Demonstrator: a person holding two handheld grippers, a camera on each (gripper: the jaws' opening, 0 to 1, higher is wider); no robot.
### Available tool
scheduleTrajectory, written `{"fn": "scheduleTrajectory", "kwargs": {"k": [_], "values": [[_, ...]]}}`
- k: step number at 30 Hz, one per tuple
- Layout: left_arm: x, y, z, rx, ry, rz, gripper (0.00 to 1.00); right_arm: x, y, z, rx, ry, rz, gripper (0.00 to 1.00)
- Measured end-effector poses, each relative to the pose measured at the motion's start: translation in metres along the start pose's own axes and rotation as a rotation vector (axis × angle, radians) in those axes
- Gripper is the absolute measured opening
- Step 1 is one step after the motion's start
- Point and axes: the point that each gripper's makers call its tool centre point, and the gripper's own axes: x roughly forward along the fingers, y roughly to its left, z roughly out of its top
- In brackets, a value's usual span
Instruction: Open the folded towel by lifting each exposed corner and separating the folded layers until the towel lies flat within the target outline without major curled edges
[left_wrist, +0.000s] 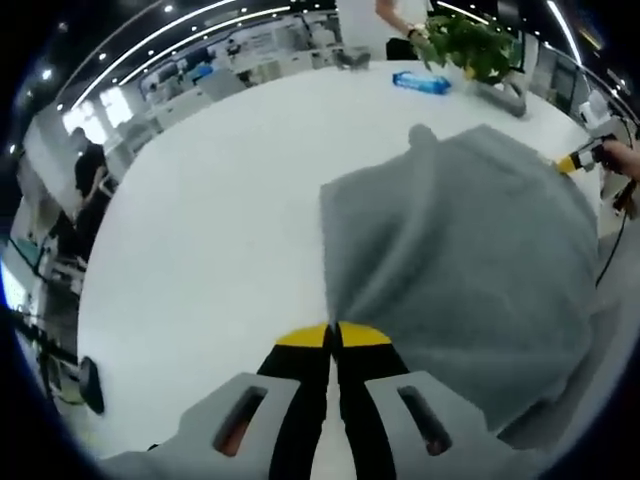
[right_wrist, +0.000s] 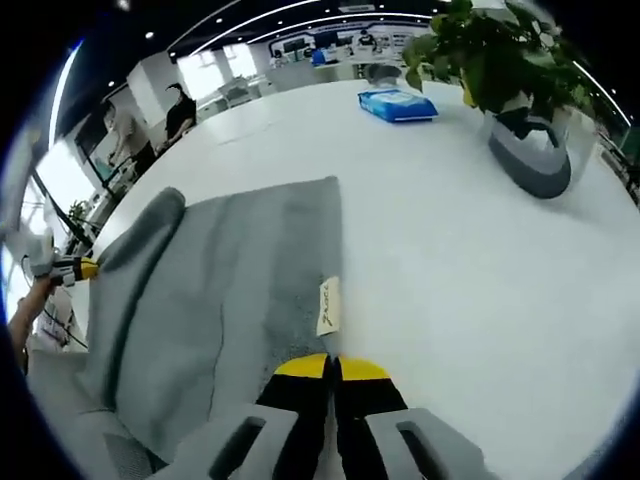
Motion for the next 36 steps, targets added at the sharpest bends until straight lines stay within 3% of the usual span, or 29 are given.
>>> {"fn": "scheduleTrajectory", "kwargs": {"k": [12,36], "values": [[-0.003,0.005,-0.007,0.018,0.027,0.018,0.01,-0.008,-0.019,-0.006,0.04,-0.005,-0.033,0.0],[-0.01,0.04,-0.02,0.007,0.051,0.08,0.01,-0.026,-0.068,-0.006,0.12,-0.032,-0.104,0.0]]}}
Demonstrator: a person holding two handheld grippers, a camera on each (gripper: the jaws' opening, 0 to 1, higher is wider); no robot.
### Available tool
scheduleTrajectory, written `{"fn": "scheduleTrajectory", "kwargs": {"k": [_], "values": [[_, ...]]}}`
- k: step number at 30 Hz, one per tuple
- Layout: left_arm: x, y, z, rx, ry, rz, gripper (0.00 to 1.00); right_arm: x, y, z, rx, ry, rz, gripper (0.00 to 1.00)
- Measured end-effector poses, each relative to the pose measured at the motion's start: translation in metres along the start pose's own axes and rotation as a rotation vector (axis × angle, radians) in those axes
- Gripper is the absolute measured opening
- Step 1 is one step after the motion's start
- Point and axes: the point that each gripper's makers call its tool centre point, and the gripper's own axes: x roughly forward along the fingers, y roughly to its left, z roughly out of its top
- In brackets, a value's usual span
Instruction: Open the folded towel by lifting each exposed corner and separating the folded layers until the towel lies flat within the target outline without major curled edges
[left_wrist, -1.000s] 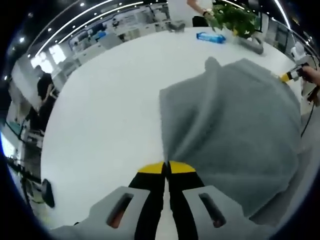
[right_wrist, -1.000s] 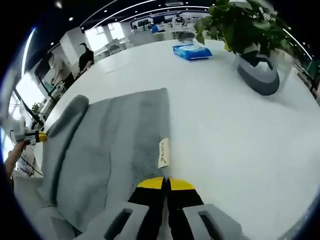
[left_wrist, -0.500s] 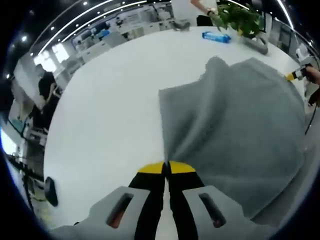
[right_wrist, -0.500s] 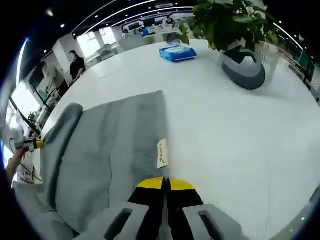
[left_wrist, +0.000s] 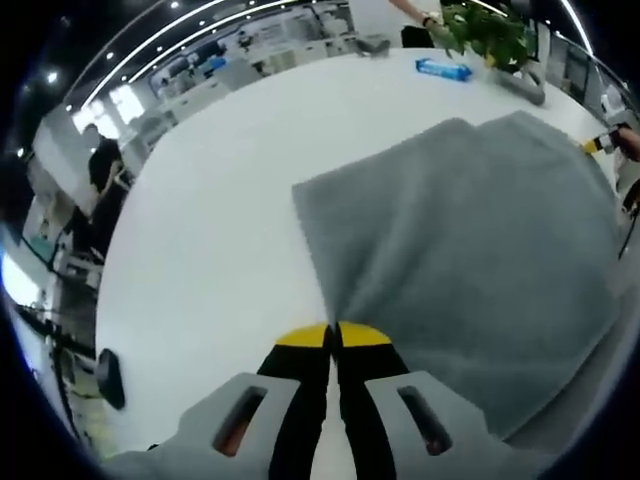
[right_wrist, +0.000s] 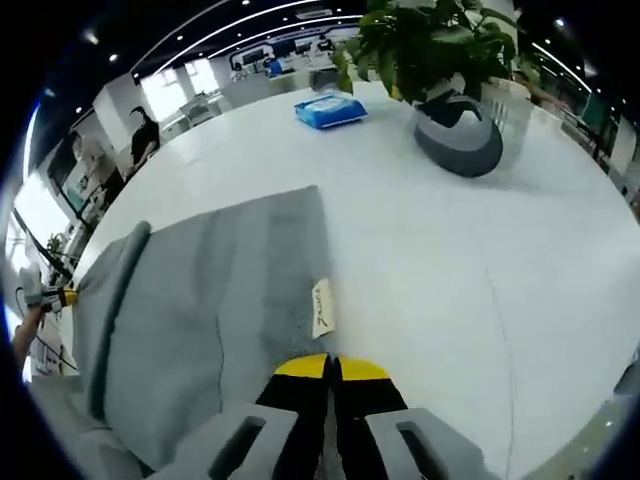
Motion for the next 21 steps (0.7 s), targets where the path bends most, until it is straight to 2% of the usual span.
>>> {"fn": "scheduleTrajectory", "kwargs": {"k": [4,7,21], "values": [[0.0,0.004,-0.005,0.003,0.008,0.007,0.01,-0.001,-0.003,-0.001,0.008,0.0,-0.007,0.0],[-0.002,0.014,-0.014,0.003,0.029,0.025,0.01,-0.003,-0.011,-0.003,0.021,0.0,-0.021,0.0],[-0.013,0.041,-0.035,-0.085,0.038,0.084,0.01,-0.016,-0.02,-0.011,0.055,-0.002,-0.059,0.0]]}}
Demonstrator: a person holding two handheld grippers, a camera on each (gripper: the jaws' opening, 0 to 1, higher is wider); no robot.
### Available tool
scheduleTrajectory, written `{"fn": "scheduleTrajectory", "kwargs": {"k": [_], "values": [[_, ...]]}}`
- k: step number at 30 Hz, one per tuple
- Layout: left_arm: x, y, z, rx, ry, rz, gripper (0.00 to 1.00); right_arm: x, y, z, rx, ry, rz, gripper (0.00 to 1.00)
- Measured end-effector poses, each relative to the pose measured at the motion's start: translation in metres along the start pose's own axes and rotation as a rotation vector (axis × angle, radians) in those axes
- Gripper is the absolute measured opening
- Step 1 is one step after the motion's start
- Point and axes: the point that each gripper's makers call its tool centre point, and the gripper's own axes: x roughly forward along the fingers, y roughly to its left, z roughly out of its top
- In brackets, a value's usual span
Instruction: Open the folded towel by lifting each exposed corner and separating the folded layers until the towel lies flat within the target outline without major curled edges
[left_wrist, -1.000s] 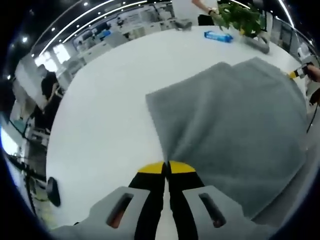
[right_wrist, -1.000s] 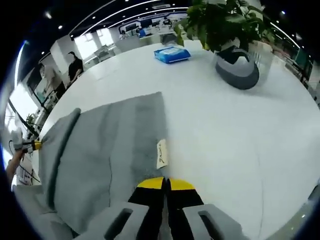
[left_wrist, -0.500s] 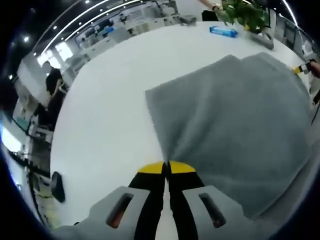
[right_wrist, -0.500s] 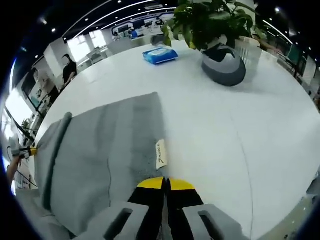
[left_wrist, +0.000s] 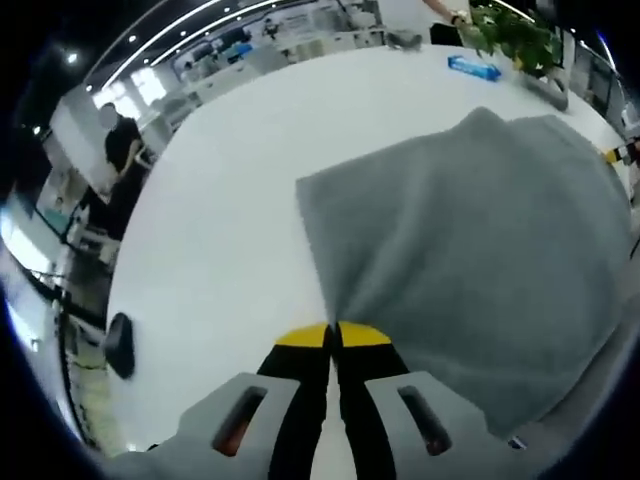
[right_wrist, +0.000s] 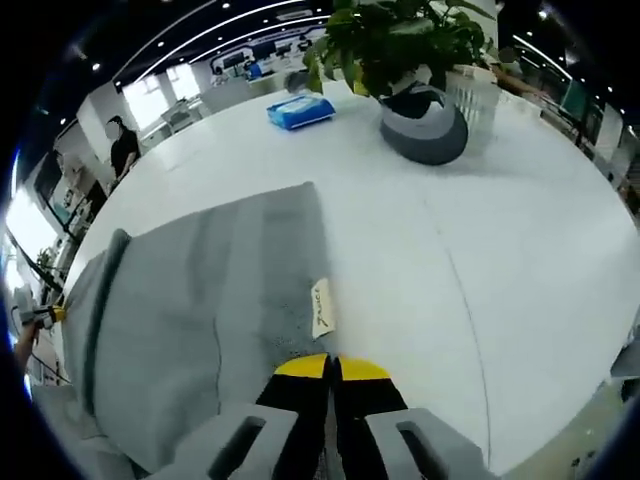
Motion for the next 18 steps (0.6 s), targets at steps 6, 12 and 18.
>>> {"fn": "scheduleTrajectory", "kwargs": {"k": [6,12,18], "values": [[-0.002,0.008,-0.007,-0.019,0.01,0.014,0.01,-0.005,-0.005,-0.003,0.005,-0.004,-0.015,0.0],[-0.001,0.01,-0.008,-0.036,0.007,0.01,0.01,-0.003,-0.006,-0.004,0.01,0.0,-0.009,0.0],[-0.003,0.013,-0.013,-0.014,-0.012,0.054,0.05,-0.004,-0.004,0.0,-0.12,-0.036,-0.016,0.0]]}}
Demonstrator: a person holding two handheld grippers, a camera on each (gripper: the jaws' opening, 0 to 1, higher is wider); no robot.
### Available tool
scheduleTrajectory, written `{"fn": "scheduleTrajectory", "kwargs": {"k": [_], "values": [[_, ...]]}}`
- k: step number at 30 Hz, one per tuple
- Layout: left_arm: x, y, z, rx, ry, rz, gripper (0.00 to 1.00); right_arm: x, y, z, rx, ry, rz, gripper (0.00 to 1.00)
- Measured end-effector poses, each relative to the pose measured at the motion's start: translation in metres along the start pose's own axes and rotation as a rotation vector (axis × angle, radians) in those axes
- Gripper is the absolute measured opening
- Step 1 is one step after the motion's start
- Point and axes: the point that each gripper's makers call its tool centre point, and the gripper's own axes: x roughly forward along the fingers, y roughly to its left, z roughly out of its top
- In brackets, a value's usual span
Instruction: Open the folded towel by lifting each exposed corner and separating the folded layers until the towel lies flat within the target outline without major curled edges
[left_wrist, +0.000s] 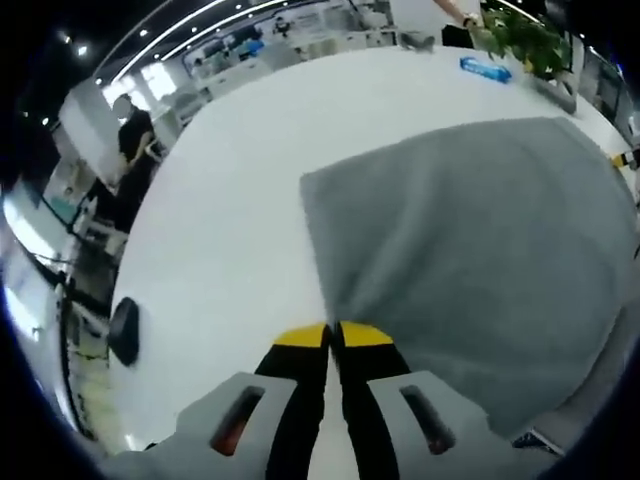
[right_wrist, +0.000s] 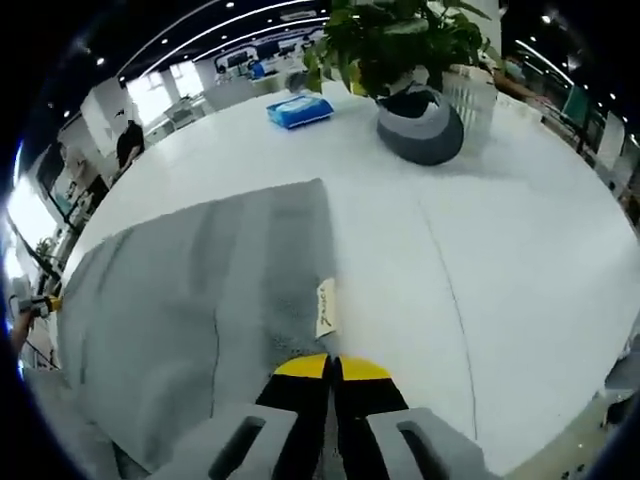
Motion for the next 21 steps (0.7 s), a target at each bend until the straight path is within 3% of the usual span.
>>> {"fn": "scheduleTrajectory", "kwargs": {"k": [1,4,5,8,12,17,21], "values": [[-0.001,0.002,0.001,0.005,-0.005,0.011,0.06,-0.001,0.0,0.001,-0.011,-0.006,-0.006,0.03],[-0.014,0.008,0.012,0.005,-0.074,0.067,0.15,-0.017,0.007,0.027,-0.07,-0.133,-0.025,0.07],[-0.025,0.008,0.024,-0.025,-0.139,0.089,0.16,-0.02,0.01,0.034,-0.079,-0.165,-0.02,0.06],[-0.029,-0.012,0.044,-0.062,-0.216,0.036,0.12,-0.021,0.027,0.056,-0.151,-0.236,0.005,0.01],[-0.005,-0.038,0.06,0.013,-0.182,0.0,0.0,0.001,0.047,0.069,-0.197,-0.209,0.033,0.0],[0.026,-0.059,0.078,-0.041,-0.176,-0.062,0.0,0.048,0.081,0.086,-0.248,-0.161,0.084,0.0],[0.044,-0.06,0.082,-0.02,-0.152,-0.052,0.0,0.068,0.078,0.093,-0.252,-0.146,0.081,0.0]]}}
